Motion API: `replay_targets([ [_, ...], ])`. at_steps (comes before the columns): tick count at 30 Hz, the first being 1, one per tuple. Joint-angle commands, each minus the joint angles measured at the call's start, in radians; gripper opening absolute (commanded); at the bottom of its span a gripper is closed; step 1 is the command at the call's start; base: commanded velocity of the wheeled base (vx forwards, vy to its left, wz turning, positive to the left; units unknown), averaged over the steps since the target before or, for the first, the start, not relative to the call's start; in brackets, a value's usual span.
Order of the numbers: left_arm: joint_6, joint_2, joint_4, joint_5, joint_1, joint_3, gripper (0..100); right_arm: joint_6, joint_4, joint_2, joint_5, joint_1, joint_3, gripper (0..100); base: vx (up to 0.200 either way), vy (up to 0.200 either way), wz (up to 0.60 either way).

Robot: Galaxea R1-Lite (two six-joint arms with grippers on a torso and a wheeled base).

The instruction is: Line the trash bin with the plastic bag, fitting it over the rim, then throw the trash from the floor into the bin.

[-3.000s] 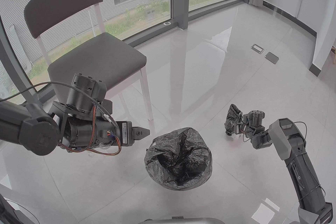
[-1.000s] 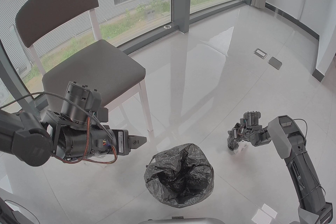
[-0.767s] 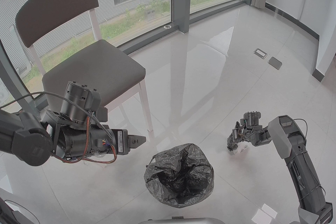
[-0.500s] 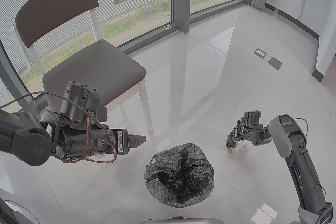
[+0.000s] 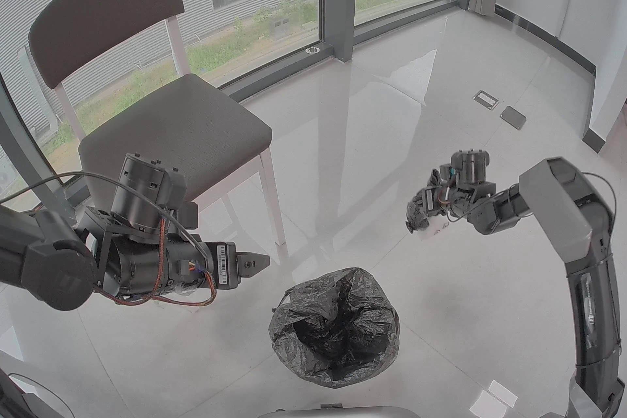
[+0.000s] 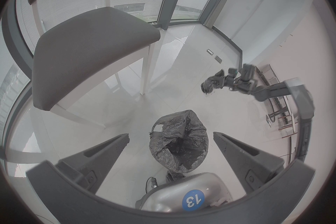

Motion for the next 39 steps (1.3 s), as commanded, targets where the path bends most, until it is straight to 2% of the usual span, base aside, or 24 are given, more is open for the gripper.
replay_targets([
  [1,-0.006,-0.008,0.002,0.0,0.017,0.012,100,0.001,0.104,-0.484,0.011,0.268,0.284,0,0.0,0.0,0.0],
  [2,-0.005,-0.008,0.001,0.0,0.017,0.02,100,0.001,0.136,-0.53,0.022,0.315,0.34,0,0.0,0.0,0.0],
  [4,-0.005,-0.006,-0.001,-0.003,0.018,0.026,100,0.001,0.153,-0.562,0.03,0.364,0.404,0,0.0,0.0,0.0],
  [5,-0.005,-0.006,-0.001,-0.003,0.018,0.026,100,0.001,0.153,-0.562,0.03,0.364,0.404,0,0.0,0.0,0.0],
  [9,-0.006,0.005,-0.002,-0.012,0.051,0.029,100,0.002,0.154,-0.611,0.031,0.466,0.582,0,0.0,0.0,0.0],
  [15,-0.006,0.015,-0.004,-0.015,0.089,0.014,100,0.005,0.156,-0.604,0.031,0.538,0.695,0,0.0,0.0,0.0],
  [23,-0.005,0.017,-0.005,-0.015,0.09,-0.006,100,0.009,0.151,-0.507,0.034,0.562,0.691,0,0.0,0.0,0.0],
  [30,-0.003,0.014,-0.005,-0.015,0.095,-0.015,100,0.058,0.147,-0.364,0.048,0.562,0.608,0,0.0,0.0,0.0],
  [39,0.023,0.008,-0.005,-0.014,0.094,-0.012,100,0.065,0.15,-0.301,0.076,0.582,0.537,0,0.0,0.0,0.0],
])
